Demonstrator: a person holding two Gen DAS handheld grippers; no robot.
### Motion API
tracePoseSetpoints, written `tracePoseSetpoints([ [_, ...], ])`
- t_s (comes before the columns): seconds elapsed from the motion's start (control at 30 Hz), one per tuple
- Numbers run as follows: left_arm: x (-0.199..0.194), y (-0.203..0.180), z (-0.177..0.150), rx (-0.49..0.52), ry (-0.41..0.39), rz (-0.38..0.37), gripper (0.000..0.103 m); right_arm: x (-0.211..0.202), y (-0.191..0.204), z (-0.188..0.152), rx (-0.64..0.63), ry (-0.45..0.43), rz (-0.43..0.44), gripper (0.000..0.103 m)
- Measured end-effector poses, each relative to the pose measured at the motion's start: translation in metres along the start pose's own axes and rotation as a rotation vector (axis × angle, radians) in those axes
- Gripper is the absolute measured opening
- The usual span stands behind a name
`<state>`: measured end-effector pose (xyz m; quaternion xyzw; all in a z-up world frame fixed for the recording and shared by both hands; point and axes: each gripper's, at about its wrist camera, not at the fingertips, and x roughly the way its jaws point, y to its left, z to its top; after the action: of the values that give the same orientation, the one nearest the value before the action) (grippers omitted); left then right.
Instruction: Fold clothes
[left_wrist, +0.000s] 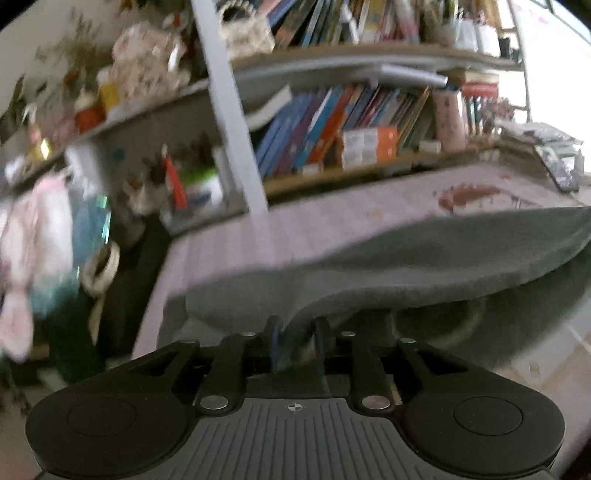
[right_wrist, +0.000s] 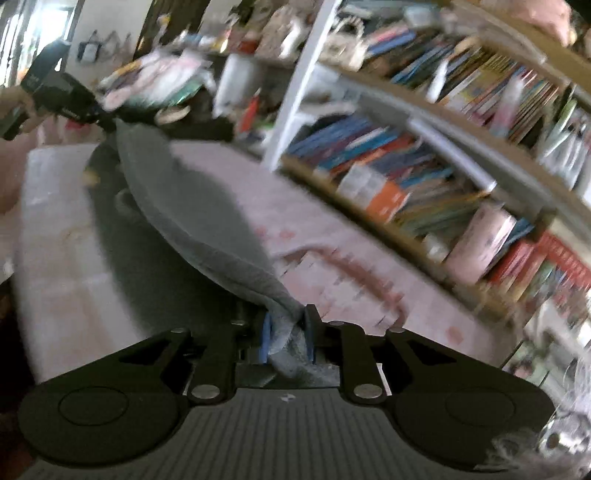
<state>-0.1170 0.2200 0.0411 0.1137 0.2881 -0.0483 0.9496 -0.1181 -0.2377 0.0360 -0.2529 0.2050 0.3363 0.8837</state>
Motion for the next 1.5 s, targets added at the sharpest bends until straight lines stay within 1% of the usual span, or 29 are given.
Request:
tracePoseSetpoints([
  [0.13,-0.014,0.008,-0.027,-0.155,0.013,0.002,0.034,-0.004,0.018,-0.016,0.042,0.062,0.048,0.027],
  [0.2,-0.021,0.014,-0.039,-0.254,0.012,-0.008,0.046,-0.006,0.020,-0.021,0.096,0.094,0.066,0.032],
  [0.23,-0.023,0.018,-0.043,-0.319,0.006,-0.024,0.050,-0.008,0.018,-0.023,0.149,0.103,0.077,0.037],
  [0.3,-0.025,0.027,-0.052,-0.449,-0.007,-0.060,0.065,-0.011,0.009,-0.026,0.291,0.121,0.115,0.048],
  [0.33,-0.024,0.033,-0.055,-0.520,-0.019,-0.093,0.066,-0.012,0.004,-0.028,0.371,0.130,0.138,0.053],
  [0.4,-0.019,0.044,-0.056,-0.643,-0.049,-0.129,0.066,-0.012,-0.008,-0.032,0.514,0.144,0.179,0.058],
  [0.5,-0.006,0.058,-0.056,-0.773,-0.069,-0.145,0.065,-0.014,-0.021,-0.037,0.694,0.148,0.210,0.060],
  [0.6,0.011,0.066,-0.054,-0.820,-0.059,-0.134,0.061,-0.015,-0.037,-0.044,0.898,0.125,0.255,0.062],
  [0.63,0.016,0.069,-0.053,-0.826,-0.058,-0.137,0.061,-0.015,-0.044,-0.046,0.965,0.115,0.263,0.069],
  [0.67,0.022,0.072,-0.053,-0.825,-0.062,-0.151,0.061,-0.014,-0.050,-0.050,1.039,0.104,0.270,0.072],
  [0.77,0.037,0.077,-0.052,-0.824,-0.043,-0.141,0.060,-0.008,-0.068,-0.062,1.242,0.081,0.293,0.073],
  [0.83,0.046,0.080,-0.055,-0.852,-0.027,-0.129,0.050,-0.001,-0.076,-0.069,1.335,0.083,0.290,0.071],
  [0.87,0.049,0.082,-0.057,-0.869,-0.021,-0.126,0.039,0.003,-0.079,-0.071,1.362,0.086,0.286,0.068],
  [0.9,0.050,0.083,-0.058,-0.878,-0.027,-0.127,0.024,0.007,-0.081,-0.072,1.378,0.094,0.278,0.059],
  [0.93,0.050,0.083,-0.059,-0.888,-0.034,-0.127,0.016,0.011,-0.082,-0.072,1.384,0.110,0.260,0.038],
  [0.97,0.050,0.084,-0.059,-0.896,-0.042,-0.127,0.010,0.015,-0.084,-0.069,1.367,0.125,0.240,0.028],
  [1.0,0.047,0.085,-0.057,-0.892,-0.063,-0.124,0.008,0.019,-0.086,-0.064,1.345,0.139,0.221,0.007],
  [1.03,0.043,0.085,-0.053,-0.882,-0.095,-0.122,0.007,0.019,-0.088,-0.053,1.283,0.130,0.190,0.006],
  [1.07,0.033,0.085,-0.049,-0.878,-0.147,-0.128,0.006,0.010,-0.089,-0.038,1.199,0.065,0.149,0.006],
  [1.1,0.023,0.084,-0.045,-0.873,-0.199,-0.135,0.005,0.000,-0.090,-0.023,1.111,-0.009,0.106,0.005],
  [1.17,0.004,0.085,-0.040,-0.875,-0.284,-0.154,0.005,-0.038,-0.090,0.008,0.973,-0.234,0.076,0.005],
  [1.2,-0.002,0.085,-0.040,-0.874,-0.291,-0.151,0.005,-0.052,-0.089,0.014,0.940,-0.293,0.063,0.005],
  [1.23,-0.001,0.084,-0.042,-0.859,-0.263,-0.132,0.005,-0.065,-0.087,0.018,0.910,-0.342,0.048,0.005],
  [1.27,-0.001,0.083,-0.045,-0.843,-0.235,-0.113,0.005,-0.069,-0.086,0.017,0.903,-0.331,0.030,0.005],
  [1.3,0.000,0.083,-0.047,-0.828,-0.205,-0.095,0.005,-0.064,-0.087,0.010,0.918,-0.269,0.023,0.005],
  [1.4,0.017,0.085,-0.064,-0.840,-0.098,-0.093,0.007,-0.027,-0.084,-0.025,1.000,0.024,0.035,0.006],
  [1.43,0.020,0.085,-0.067,-0.844,-0.084,-0.090,0.008,-0.013,-0.083,-0.038,1.024,0.125,0.040,0.009],
  [1.47,0.023,0.084,-0.070,-0.846,-0.072,-0.085,0.011,-0.005,-0.081,-0.046,1.037,0.182,0.045,0.012],
  [1.5,0.021,0.082,-0.069,-0.829,-0.065,-0.066,0.019,-0.003,-0.080,-0.052,1.046,0.193,0.038,0.020],
])
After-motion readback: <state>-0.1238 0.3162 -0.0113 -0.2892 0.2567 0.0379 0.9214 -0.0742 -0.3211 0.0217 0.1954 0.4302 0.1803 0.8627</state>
